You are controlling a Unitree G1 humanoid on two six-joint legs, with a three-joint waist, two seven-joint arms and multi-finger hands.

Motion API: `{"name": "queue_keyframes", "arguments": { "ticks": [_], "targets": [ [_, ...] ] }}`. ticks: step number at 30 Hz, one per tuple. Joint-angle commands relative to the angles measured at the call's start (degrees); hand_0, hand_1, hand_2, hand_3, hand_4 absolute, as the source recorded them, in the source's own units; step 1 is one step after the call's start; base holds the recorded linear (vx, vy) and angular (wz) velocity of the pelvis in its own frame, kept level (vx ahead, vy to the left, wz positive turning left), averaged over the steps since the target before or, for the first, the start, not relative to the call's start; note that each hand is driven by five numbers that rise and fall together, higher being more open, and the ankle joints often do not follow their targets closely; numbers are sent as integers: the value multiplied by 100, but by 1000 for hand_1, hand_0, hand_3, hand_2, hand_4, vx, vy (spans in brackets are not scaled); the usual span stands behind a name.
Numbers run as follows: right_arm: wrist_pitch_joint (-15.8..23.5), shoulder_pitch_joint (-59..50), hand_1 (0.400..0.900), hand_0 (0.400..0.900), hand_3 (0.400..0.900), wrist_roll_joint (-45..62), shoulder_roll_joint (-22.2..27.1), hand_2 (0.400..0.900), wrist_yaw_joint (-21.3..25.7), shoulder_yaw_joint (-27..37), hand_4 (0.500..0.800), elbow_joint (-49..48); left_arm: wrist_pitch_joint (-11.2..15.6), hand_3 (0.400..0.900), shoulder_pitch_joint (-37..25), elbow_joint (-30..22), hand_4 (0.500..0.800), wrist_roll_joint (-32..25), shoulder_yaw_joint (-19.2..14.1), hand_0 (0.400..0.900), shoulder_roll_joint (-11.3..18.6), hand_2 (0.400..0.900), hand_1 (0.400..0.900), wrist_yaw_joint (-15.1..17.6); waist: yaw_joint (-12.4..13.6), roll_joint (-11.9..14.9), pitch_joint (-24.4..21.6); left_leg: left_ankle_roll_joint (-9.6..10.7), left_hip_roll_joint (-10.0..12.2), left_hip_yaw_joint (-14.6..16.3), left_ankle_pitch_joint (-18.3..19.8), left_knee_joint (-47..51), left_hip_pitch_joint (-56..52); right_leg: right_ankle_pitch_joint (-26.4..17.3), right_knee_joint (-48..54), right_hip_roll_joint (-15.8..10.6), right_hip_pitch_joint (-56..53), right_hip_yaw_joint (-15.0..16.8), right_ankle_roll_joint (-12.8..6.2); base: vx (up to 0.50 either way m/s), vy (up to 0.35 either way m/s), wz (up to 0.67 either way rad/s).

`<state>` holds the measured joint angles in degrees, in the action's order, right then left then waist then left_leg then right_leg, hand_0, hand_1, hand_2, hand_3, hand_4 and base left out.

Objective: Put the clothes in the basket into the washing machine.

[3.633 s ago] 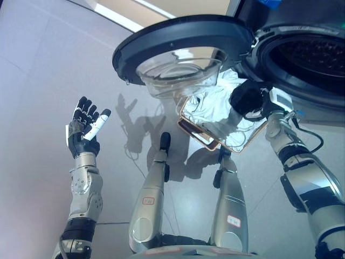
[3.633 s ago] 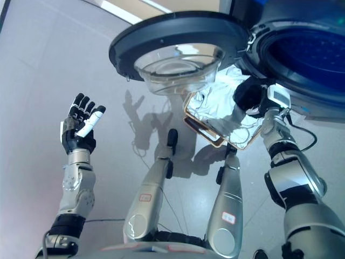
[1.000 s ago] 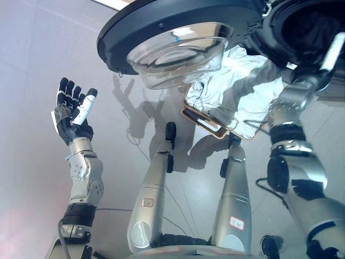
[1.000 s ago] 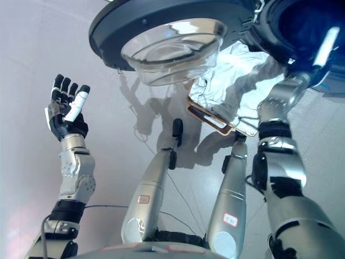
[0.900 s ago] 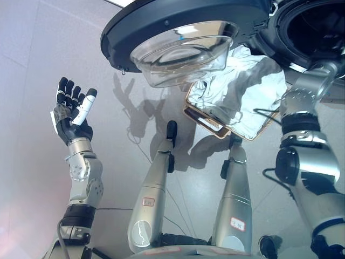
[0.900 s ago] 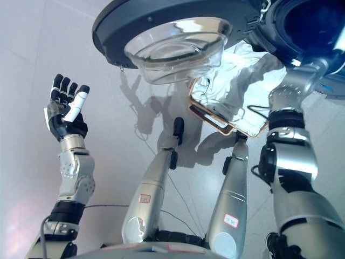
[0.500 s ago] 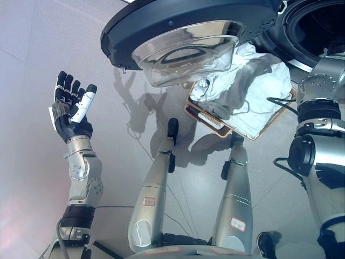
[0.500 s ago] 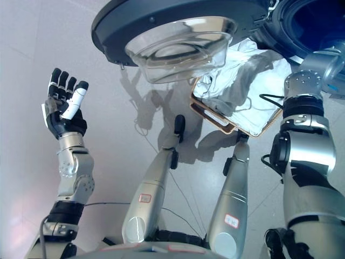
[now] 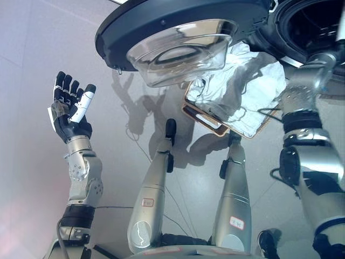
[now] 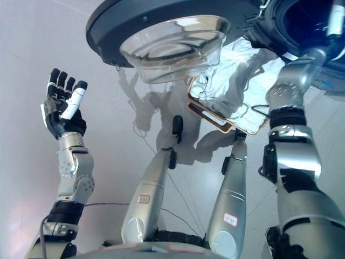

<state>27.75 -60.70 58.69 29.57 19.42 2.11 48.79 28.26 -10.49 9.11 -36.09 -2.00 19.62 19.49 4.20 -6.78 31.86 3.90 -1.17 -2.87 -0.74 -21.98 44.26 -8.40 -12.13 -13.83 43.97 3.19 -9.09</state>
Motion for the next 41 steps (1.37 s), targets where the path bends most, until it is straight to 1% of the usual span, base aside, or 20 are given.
{"name": "queue_keyframes", "arguments": {
  "ticks": [1, 2, 3, 5, 6, 7, 9, 13, 15, 18, 19, 21, 27, 29, 30, 32, 33, 34, 37, 41],
  "targets": [
    [88, 557, 900, 900, 900, -1248, 60, 900, 151, -375, 800, -803, 560, 900, 174, -259, 800, 35, -619, 900, 129, 900, 900, 94, -220, -193, -229, -67, -43, -147, -143, 499, -119, 272, -210, 175, -220, -110, 148, 0, 0, 0],
    [77, 592, 900, 900, 900, -1279, 42, 900, 182, -365, 800, -844, 563, 900, 186, -255, 800, 27, -617, 900, 138, 900, 900, 86, -222, -190, -230, -68, -43, -151, -140, 498, -133, 274, -205, 174, -238, -115, 149, 0, 0, 0],
    [78, 970, 900, 900, 900, -1423, -158, 900, 146, -314, 800, -1089, 544, 900, 146, -85, 800, 4, -627, 900, 113, 900, 900, 96, -264, -130, -248, -76, -24, -162, -101, 441, -210, 271, -204, 180, -343, -149, 148, 0, 0, 0],
    [56, 1274, 900, 900, 900, -1537, -369, 900, 90, -292, 800, -1184, 541, 900, 68, 115, 800, 12, -638, 900, 127, 900, 900, 123, -274, -83, -301, -68, -8, -171, -71, 399, -301, 288, -189, 182, -504, -193, 149, 0, 0, 0],
    [54, 1282, 900, 900, 900, -1544, -376, 900, 96, -286, 800, -1197, 545, 900, 65, 121, 800, 9, -637, 900, 134, 900, 900, 121, -279, -77, -300, -70, -16, -173, -117, 422, -296, 247, -160, 174, -504, -196, 148, 37, -30, 5],
    [30, 1549, 900, 900, 900, -1680, -519, 900, 80, -306, 800, -1338, 510, 900, -9, 290, 800, 83, -646, 900, 164, 900, 900, 176, -288, -18, -362, -56, 29, -196, -51, 407, -457, 307, -176, 175, -672, -236, 146, 30, -32, 6],
    [-15, 1823, 900, 900, 900, -1834, -712, 900, 45, -354, 800, -1461, 458, 900, -47, 418, 800, 150, -643, 900, 156, 900, 900, 198, -298, 43, -421, -43, 57, -222, -62, 437, -623, 337, -156, 178, -860, -275, 144, 52, -39, 5],
    [-159, 2254, 900, 900, 900, -2288, -917, 900, 21, -447, 800, -1600, 378, 900, -108, 719, 800, 214, -612, 900, 132, 900, 900, 141, -311, 165, -545, -29, 120, -302, -77, 607, -1087, 399, -104, 166, -1305, -356, 139, 51, -30, 3],
    [-208, 2359, 900, 900, 900, -2474, -945, 900, 37, -483, 800, -1607, 370, 900, -114, 811, 800, 210, -610, 900, 112, 900, 900, 113, -311, 196, -575, -28, 133, -320, -121, 682, -1215, 380, -69, 154, -1434, -384, 135, 31, -21, 4],
    [-444, 2770, 900, 900, 900, -3392, -864, 900, 127, -629, 800, -1693, 334, 900, -91, 1072, 800, 288, -675, 900, 109, 900, 900, 26, -295, 271, -683, -22, 191, -378, -155, 887, -1617, 456, -34, 141, -1796, -476, 115, 77, -40, 9],
    [-535, 2881, 900, 900, 900, -3725, -813, 900, 154, -672, 800, -1624, 314, 900, -120, 1254, 800, 323, -681, 900, 115, 900, 900, -17, -297, 286, -742, -3, 215, -395, -192, 1015, -1788, 476, 4, 132, -1949, -535, 105, 91, -38, 17],
    [-592, 3097, 900, 900, 900, -3932, -777, 900, 145, -638, 800, -1529, 308, 900, -129, 1389, 800, 367, -698, 900, 158, 900, 900, -85, -273, 318, -887, 18, 266, -440, -253, 1228, -2017, 499, 90, 121, -2189, -615, 86, 99, -38, 20],
    [-824, 3480, 900, 900, 900, -4812, -529, 900, 82, -789, 800, -1139, 152, 900, -12, 1881, 800, 754, -688, 900, 453, 900, 900, -303, -257, 484, -1331, 65, 432, -534, -373, 1768, -2780, 516, 366, 131, -2934, -855, 12, 114, -21, 11],
    [-901, 3573, 900, 900, 900, -5021, -466, 900, -50, -868, 800, -1031, 95, 900, 95, 2027, 800, 798, -711, 900, 518, 900, 900, -467, -249, 538, -1469, 59, 454, -534, -357, 1831, -2992, 538, 415, 147, -3135, -896, -11, 126, 2, 3],
    [-941, 3713, 900, 900, 900, -5182, -410, 900, -148, -874, 800, -1040, 71, 900, 240, 1925, 800, 859, -760, 900, 532, 900, 900, -558, -243, 580, -1609, 48, 456, -540, -322, 1864, -3160, 558, 448, 155, -3291, -925, -24, 145, 4, 2],
    [-962, 3798, 900, 900, 900, -5226, -389, 900, -204, -854, 800, -1020, 66, 900, 332, 1862, 800, 864, -823, 900, 503, 900, 900, -572, -242, 610, -1673, 44, 453, -546, -303, 1900, -3271, 565, 501, 168, -3413, -936, -35, 107, 9, -1],
    [-982, 3952, 900, 900, 900, -5282, -391, 900, -281, -809, 800, -1083, 54, 900, 486, 1838, 800, 817, -936, 900, 410, 900, 900, -656, -235, 656, -1840, 48, 476, -530, -288, 2018, -3443, 570, 613, 190, -3580, -972, -49, 68, 9, -3],
    [-985, 3963, 900, 900, 900, -5283, -392, 900, -281, -810, 800, -1090, 51, 900, 498, 1831, 800, 817, -936, 900, 409, 900, 900, -657, -235, 655, -1835, 48, 479, -530, -294, 2037, -3468, 565, 628, 192, -3604, -975, -49, 109, 10, -6],
    [-938, 4398, 900, 900, 900, -5190, -461, 900, -506, -701, 800, -1429, -21, 900, 745, 1796, 800, 901, -1028, 900, 342, 900, 900, -742, -240, 749, -2183, 104, 582, -511, -368, 2419, -3805, 576, 779, 220, -3848, -1052, -93, 119, 12, -2],
    [-934, 4725, 900, 900, 900, -5293, -497, 900, -638, -658, 800, -1670, -57, 900, 932, 1753, 800, 963, -1086, 900, 260, 900, 900, -813, -240, 810, -2353, 83, 619, -513, -355, 2539, -4044, 638, 761, 245, -4032, -1052, -96, 85, 5, 2]
  ]
}}
